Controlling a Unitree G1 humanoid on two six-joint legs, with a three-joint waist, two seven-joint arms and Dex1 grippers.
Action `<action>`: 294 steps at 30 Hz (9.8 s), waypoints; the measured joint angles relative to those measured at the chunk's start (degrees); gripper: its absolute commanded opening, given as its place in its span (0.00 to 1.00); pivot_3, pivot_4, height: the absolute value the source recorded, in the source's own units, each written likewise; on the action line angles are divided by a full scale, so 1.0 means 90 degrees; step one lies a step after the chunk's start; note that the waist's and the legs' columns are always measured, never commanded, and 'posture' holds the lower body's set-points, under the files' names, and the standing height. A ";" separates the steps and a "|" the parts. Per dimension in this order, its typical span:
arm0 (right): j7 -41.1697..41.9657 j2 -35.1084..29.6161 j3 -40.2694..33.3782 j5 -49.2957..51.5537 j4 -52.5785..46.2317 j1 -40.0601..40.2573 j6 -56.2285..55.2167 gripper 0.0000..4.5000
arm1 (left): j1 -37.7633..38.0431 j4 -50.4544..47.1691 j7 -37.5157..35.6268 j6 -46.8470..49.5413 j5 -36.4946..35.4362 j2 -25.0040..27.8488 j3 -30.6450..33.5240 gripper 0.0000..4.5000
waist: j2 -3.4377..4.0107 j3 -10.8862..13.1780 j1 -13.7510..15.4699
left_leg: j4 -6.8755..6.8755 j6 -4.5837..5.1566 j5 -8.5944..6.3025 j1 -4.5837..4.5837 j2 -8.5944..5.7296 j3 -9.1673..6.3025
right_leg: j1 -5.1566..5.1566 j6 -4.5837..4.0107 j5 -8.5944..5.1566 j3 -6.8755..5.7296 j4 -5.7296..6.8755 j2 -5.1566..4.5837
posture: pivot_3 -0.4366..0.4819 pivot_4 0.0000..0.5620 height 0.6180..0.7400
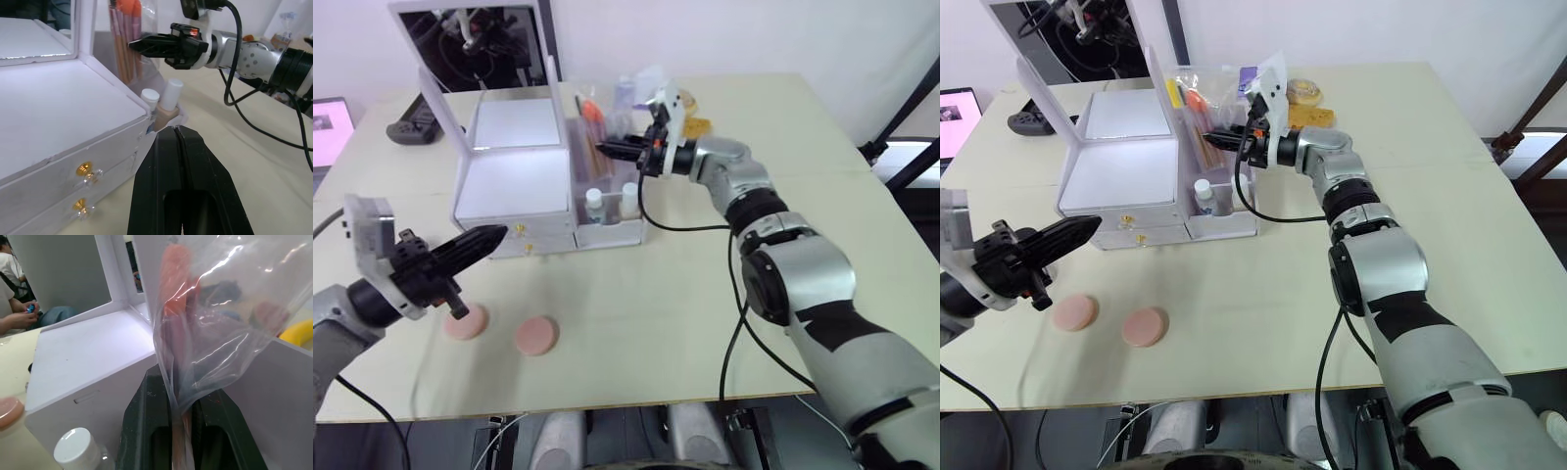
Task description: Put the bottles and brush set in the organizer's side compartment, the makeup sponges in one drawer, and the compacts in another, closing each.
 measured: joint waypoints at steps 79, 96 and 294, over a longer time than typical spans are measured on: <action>-0.2290 0.0122 0.2431 -0.3553 -0.0056 -0.0847 -0.1066 0.01 | -0.0403 -0.0022 0.0353 -0.0292 0.0051 0.0034 0.0299 0.00 | -0.0002 -0.0001 0.0001 | -0.0005 -0.0005 0.0002 0.0056 0.0001 0.0024 | -0.0003 -0.0003 -0.0003 0.0062 0.0063 0.0019 | 0.48 0.27 1.00; -0.3219 0.0609 0.2960 -0.4625 0.0380 -0.1361 -0.0619 0.01 | -0.0223 -0.0033 0.0421 -0.0291 0.0226 0.0181 0.0300 0.00 | -0.0009 -0.0006 0.0009 | -0.0002 -0.0005 0.0002 0.0066 0.0002 0.0023 | 0.0005 -0.0004 -0.0003 0.0065 0.0070 0.0025 | 0.48 0.27 1.00; -0.1229 -0.3571 0.0301 0.3206 -1.0899 0.4273 0.5564 1.00 | -0.0186 0.0318 0.3594 -0.2797 0.6210 -0.4043 -0.3947 0.81 | 0.0005 -0.0022 0.0401 | 0.0012 0.0061 0.0002 0.0052 -0.0108 -0.0078 | 0.0130 0.0049 -0.0037 -0.0049 -0.0042 -0.0093 | 0.48 0.27 1.00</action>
